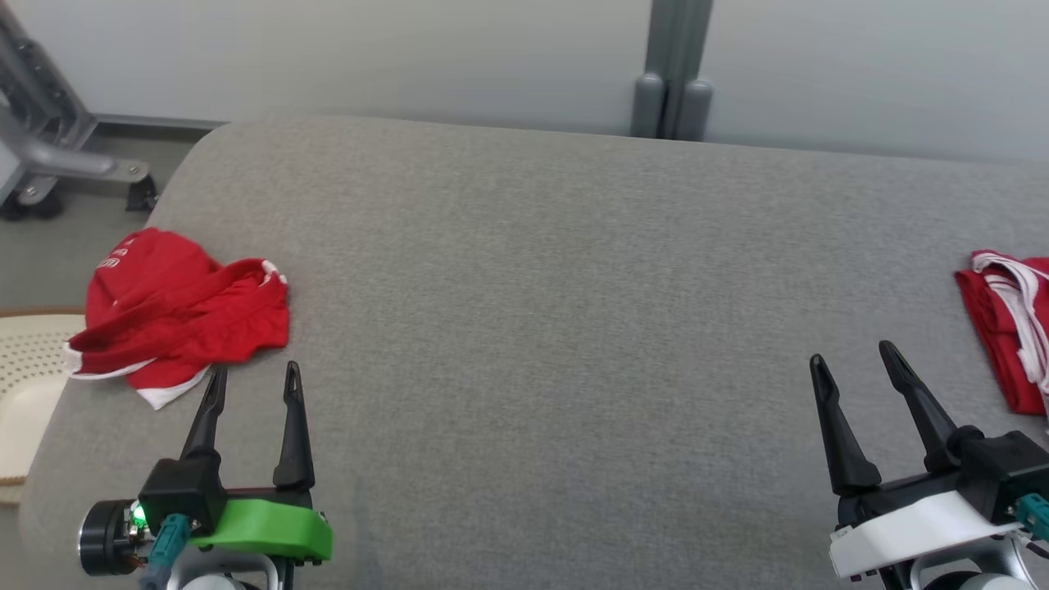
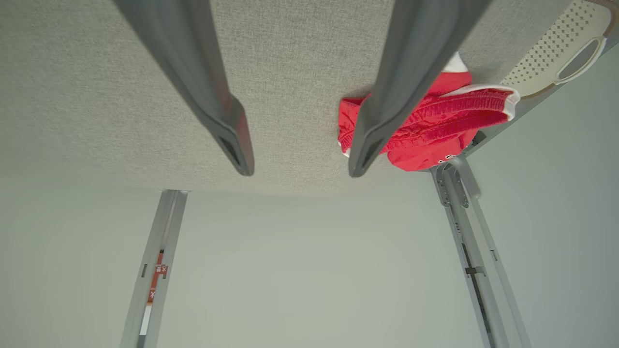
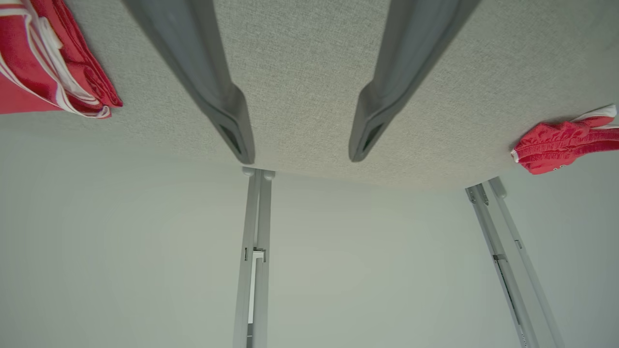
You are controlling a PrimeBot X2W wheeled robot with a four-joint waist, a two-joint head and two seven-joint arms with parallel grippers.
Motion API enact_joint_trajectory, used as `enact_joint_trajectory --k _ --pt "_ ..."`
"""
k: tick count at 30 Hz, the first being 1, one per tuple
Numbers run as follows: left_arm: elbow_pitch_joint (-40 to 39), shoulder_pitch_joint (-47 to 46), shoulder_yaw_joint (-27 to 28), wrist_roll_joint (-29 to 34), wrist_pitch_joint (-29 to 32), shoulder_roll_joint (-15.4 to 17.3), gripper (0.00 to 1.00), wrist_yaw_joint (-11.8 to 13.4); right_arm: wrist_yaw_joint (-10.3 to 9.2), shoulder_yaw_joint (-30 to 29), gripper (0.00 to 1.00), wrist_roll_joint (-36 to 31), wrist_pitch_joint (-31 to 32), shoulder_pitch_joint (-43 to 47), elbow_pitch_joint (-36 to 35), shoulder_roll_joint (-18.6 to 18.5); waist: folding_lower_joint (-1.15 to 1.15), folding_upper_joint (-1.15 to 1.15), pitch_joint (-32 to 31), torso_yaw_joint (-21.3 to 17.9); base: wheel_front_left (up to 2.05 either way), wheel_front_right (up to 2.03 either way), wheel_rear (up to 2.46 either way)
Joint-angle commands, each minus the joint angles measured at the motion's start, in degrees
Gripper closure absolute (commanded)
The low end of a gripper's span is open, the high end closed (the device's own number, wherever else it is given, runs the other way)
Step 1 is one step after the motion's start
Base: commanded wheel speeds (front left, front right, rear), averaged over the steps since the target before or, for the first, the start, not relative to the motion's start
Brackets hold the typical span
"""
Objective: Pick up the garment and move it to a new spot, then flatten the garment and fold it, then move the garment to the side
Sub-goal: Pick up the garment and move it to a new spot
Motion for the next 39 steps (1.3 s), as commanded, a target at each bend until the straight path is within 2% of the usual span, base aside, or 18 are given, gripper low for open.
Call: enact_joint_trajectory --k 1,7,11,17,24,31,35,39 --pt "-0.11 -1.10 0.47 0.47 -0.26 -0.09 0.00 -0.11 -0.08 0.26 0.00 -0.62 0.30 -0.81 -0.62 -0.24 0.00 0.00 2.24 7.43 0.00 0.00 0.00" --pt "-0.51 -0.92 2.24 1.31 -0.22 -1.55 0.00 -0.53 -0.08 1.54 0.00 -0.93 1.24 -2.21 -1.34 -0.91 0.00 0.00 3.10 13.08 0.00 0.00 0.00" --pt "-0.60 -0.70 3.37 1.70 -0.22 -2.47 0.00 -1.06 -0.08 1.72 0.00 -1.11 1.76 -2.83 -1.76 -1.17 0.00 0.00 3.71 15.10 0.00 0.00 0.00" --pt "-0.71 -2.21 5.37 1.76 -0.23 -4.16 0.00 -1.90 -0.08 1.84 0.00 -1.67 2.87 -4.09 -2.93 -1.60 0.00 0.00 6.23 15.90 0.00 0.00 0.00" --pt "3.26 -10.79 8.09 0.47 -0.19 -6.35 0.00 -4.80 -0.08 1.79 0.00 -3.22 6.58 -7.78 -7.10 -3.36 0.00 0.00 15.51 14.10 0.00 0.00 0.00" --pt "19.26 -25.14 10.37 -0.31 -0.14 -6.70 0.00 -9.71 -0.08 1.79 0.00 -4.70 10.03 -11.97 -11.73 -5.12 0.00 0.00 25.44 10.89 0.00 0.00 0.00" --pt "31.13 -32.11 11.54 -2.05 -0.16 -6.63 0.00 -12.51 -0.08 1.59 0.00 -4.99 10.66 -13.30 -12.60 -5.60 0.00 0.00 28.75 9.36 0.00 0.00 0.00" --pt "42.07 -38.33 11.86 -3.50 -0.17 -5.24 0.00 -14.00 -0.07 1.39 0.00 -5.14 10.70 -14.22 -13.00 -5.98 0.00 0.00 30.64 8.24 0.00 0.00 0.00"
